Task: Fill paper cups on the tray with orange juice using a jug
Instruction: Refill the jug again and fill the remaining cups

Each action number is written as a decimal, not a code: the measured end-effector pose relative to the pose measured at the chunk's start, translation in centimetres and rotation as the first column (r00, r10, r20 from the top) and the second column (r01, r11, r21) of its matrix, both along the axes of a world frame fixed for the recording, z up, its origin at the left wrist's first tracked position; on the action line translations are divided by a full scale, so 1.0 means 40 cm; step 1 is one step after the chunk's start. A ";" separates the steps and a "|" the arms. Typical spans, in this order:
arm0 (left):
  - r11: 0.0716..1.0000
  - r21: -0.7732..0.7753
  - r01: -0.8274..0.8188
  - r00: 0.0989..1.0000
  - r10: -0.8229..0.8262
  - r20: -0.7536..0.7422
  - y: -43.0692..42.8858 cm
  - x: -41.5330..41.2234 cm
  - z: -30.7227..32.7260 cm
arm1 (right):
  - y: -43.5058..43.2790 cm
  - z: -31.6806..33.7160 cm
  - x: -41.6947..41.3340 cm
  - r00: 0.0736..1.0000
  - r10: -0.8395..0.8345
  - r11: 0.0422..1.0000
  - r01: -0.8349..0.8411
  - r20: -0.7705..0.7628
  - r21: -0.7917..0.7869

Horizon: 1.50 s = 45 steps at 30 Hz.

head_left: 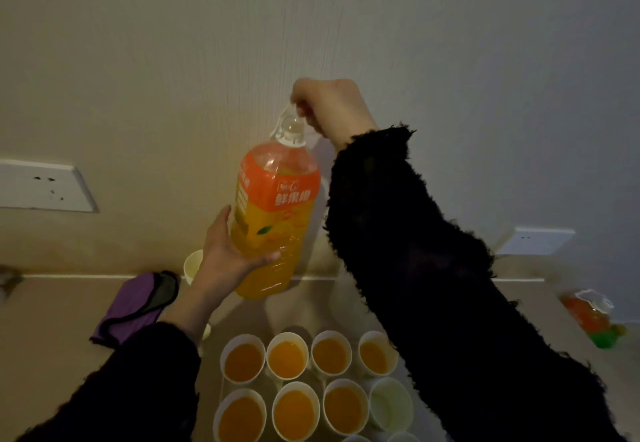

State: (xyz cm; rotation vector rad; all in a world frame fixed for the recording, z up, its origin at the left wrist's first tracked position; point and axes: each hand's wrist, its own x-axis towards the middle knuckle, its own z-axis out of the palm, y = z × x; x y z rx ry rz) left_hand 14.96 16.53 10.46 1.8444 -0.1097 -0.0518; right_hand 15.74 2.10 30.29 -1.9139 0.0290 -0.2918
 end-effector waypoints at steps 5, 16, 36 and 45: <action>0.991 -0.102 0.084 0.992 -0.074 0.100 -0.033 -0.017 0.044 | -0.040 0.026 0.000 0.999 0.043 0.964 -0.046 0.019 0.262; 0.987 0.156 0.028 0.984 -0.055 0.171 -0.124 -0.025 0.066 | -0.136 -0.069 -0.092 0.977 -0.172 0.981 0.182 0.125 -0.071; 0.671 0.732 0.122 0.957 -0.276 0.093 -0.132 0.016 0.043 | -0.104 -0.460 -0.261 0.923 -0.385 0.888 0.366 -0.012 -0.277; 0.328 0.940 0.095 0.941 -0.337 0.022 -0.111 0.038 0.059 | -0.103 -0.509 -0.261 0.929 -0.338 0.937 0.317 -0.148 -0.148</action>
